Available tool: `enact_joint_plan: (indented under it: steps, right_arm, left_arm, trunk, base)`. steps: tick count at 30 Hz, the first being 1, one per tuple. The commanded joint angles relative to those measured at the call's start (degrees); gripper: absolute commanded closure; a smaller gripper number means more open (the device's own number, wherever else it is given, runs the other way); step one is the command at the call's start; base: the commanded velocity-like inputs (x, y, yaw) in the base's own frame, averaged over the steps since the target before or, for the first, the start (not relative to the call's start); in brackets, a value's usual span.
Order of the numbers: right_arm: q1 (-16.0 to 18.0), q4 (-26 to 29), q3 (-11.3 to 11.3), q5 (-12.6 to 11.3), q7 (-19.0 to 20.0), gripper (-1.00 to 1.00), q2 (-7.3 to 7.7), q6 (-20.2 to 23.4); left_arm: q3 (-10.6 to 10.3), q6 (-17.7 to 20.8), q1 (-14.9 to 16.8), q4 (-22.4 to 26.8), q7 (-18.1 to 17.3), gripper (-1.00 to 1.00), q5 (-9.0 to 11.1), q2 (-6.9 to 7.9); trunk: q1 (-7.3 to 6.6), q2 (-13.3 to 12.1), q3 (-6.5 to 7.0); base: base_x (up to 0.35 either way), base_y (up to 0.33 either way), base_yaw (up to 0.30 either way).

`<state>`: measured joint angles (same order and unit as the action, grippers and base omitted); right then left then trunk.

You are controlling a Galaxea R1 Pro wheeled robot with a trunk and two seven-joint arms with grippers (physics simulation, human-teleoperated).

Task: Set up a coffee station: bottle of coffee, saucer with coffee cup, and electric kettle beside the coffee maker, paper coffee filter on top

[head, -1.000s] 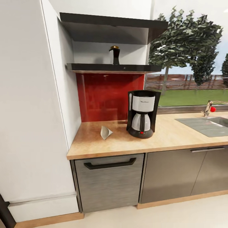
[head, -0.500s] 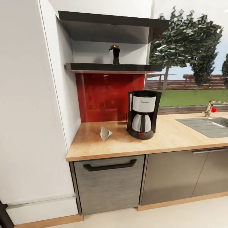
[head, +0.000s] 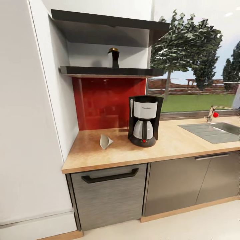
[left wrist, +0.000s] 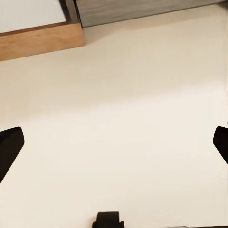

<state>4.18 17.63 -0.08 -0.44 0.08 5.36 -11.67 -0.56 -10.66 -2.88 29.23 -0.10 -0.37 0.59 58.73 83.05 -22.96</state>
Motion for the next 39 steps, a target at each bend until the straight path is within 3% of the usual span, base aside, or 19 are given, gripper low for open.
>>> enact_joint_plan:
  steps: [1, 13, 22, 25, 26, 33, 34, 36, 37, 38, 39]
  right_arm:
    - [0.0, 0.0, 0.0, 0.0, 0.0, -1.00, 0.00, -0.2]
    - [0.0, 0.0, -0.2, 0.0, 0.0, -1.00, 0.00, -0.3]
    - [0.0, 0.0, -0.2, 0.0, 0.0, -1.00, 0.06, -0.3]
    - [0.0, 0.0, -0.2, 0.0, -0.1, -1.00, 0.25, -0.3]
    - [0.0, 0.0, -0.3, 0.0, -0.1, -1.00, 0.58, -0.3]
    - [0.0, 0.0, -0.3, 0.0, -0.1, -1.00, 0.69, -0.3]
    - [0.0, 0.0, -0.3, 0.0, -0.1, -1.00, 0.70, -0.3]
    - [0.0, 0.0, -0.3, 0.0, -0.1, -1.00, 0.70, -0.3]
    - [0.0, 0.0, -0.3, 0.0, -0.1, -1.00, 0.70, -0.3]
    - [0.0, -0.1, -0.3, 0.0, -0.1, -1.00, 0.70, -0.3]
    - [0.0, -0.1, -0.3, 0.0, -0.1, -1.00, 0.70, -0.3]
  left_arm:
    - [-0.1, -0.1, 0.0, 0.1, 0.0, -1.00, 0.0, 0.00]
    - [-0.6, -0.1, 0.0, 5.6, -1.0, -1.00, -0.1, -0.22]
    - [-0.7, 0.3, 0.0, 15.7, -7.8, -1.00, -0.1, -0.24]
    - [-0.7, 1.2, 0.0, 20.3, -11.7, -1.00, -0.1, -0.24]
    - [-0.7, 6.6, 0.0, 29.4, -19.9, -1.00, -0.1, -0.24]
    - [-0.7, 17.2, 0.0, 43.1, -30.0, -1.00, 0.0, -0.25]
    - [-0.8, 20.8, 0.0, 49.3, -32.3, -1.00, 0.1, -0.31]
    - [-0.8, 23.2, 0.0, 53.1, -33.7, -1.00, 0.1, -0.75]
    - [-0.8, 23.9, 0.0, 54.1, -34.1, -1.00, 0.1, -1.06]
    - [-0.9, 27.2, 0.0, 57.3, -37.6, -1.00, 0.2, -3.58]
    - [-0.9, 29.3, 0.0, 58.0, -40.7, -1.00, 0.2, -4.43]
  trunk:
    - [0.00, 0.0, -0.03]
    - [0.00, 0.0, 0.02]
    - [0.00, 0.0, 0.02]
    - [0.00, 0.0, 0.02]
    - [0.00, 0.0, 0.02]
    - [0.00, 0.0, 0.02]
    - [0.00, 0.0, 0.02]
    - [0.00, 0.0, 0.02]
    - [0.00, 0.0, 0.02]
    - [0.00, 0.0, 0.02]
    - [0.00, 0.0, 0.02]
  base:
    - [0.003, 0.000, -0.092]
    - [0.001, 0.000, -0.026]
    - [0.000, 0.000, -0.002]
    - [0.000, 0.000, 0.000]
    - [0.000, 0.000, 0.000]
    - [0.000, 0.000, 0.000]
    - [0.000, 0.000, 0.000]
    - [0.000, 0.000, 0.000]
    - [0.000, 0.000, 0.000]
    - [0.000, 0.000, 0.000]
    - [0.000, 0.000, 0.000]
